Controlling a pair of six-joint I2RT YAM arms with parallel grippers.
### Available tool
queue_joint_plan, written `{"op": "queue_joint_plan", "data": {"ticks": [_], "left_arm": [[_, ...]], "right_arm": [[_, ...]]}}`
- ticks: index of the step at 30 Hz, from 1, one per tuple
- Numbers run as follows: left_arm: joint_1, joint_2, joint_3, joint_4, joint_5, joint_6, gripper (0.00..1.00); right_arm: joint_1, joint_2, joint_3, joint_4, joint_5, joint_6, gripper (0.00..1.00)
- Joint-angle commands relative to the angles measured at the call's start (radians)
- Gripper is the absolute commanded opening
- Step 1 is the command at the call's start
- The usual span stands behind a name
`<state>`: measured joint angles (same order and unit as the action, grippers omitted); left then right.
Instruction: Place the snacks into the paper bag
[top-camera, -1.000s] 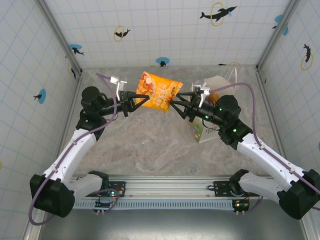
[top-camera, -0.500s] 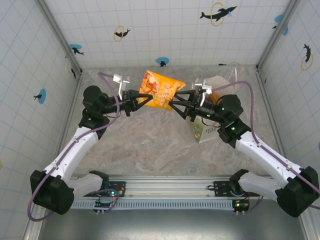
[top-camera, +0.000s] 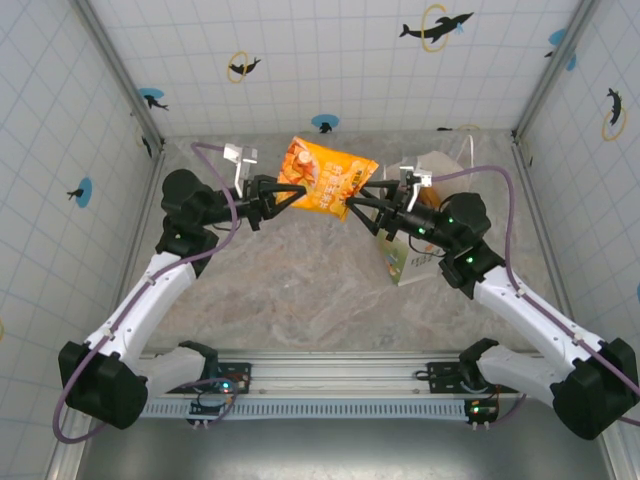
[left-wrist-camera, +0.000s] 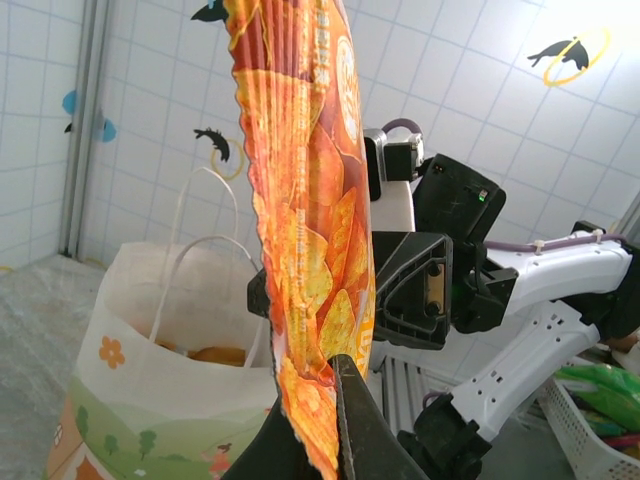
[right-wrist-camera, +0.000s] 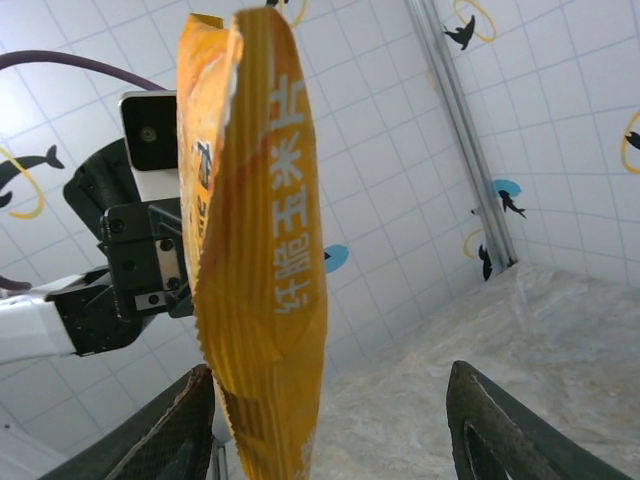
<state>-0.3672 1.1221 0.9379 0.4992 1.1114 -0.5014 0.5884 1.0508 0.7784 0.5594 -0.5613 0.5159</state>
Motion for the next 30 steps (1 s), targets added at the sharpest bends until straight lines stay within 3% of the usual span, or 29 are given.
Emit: {"op": "queue_joint_plan", "data": {"ticks": [1, 12, 21, 27, 30], "left_arm": [[-0.012, -0.004, 0.03, 0.058, 0.028, 0.0, 0.0], [-0.04, 0.01, 0.025, 0.063, 0.027, 0.003, 0.0], [-0.043, 0.016, 0.024, 0.028, 0.005, 0.02, 0.0], [-0.043, 0.01, 0.018, -0.015, -0.028, 0.054, 0.0], [-0.044, 0.006, 0.015, -0.028, -0.075, 0.063, 0.1]], "right_arm": [[-0.002, 0.0, 0.003, 0.107, -0.068, 0.033, 0.62], [0.002, 0.054, 0.036, 0.253, -0.123, 0.104, 0.57], [0.005, 0.063, 0.024, 0.289, -0.097, 0.113, 0.41], [0.004, 0.055, 0.019, 0.292, -0.094, 0.107, 0.23], [0.002, 0.028, 0.006, 0.259, -0.045, 0.081, 0.18]]}}
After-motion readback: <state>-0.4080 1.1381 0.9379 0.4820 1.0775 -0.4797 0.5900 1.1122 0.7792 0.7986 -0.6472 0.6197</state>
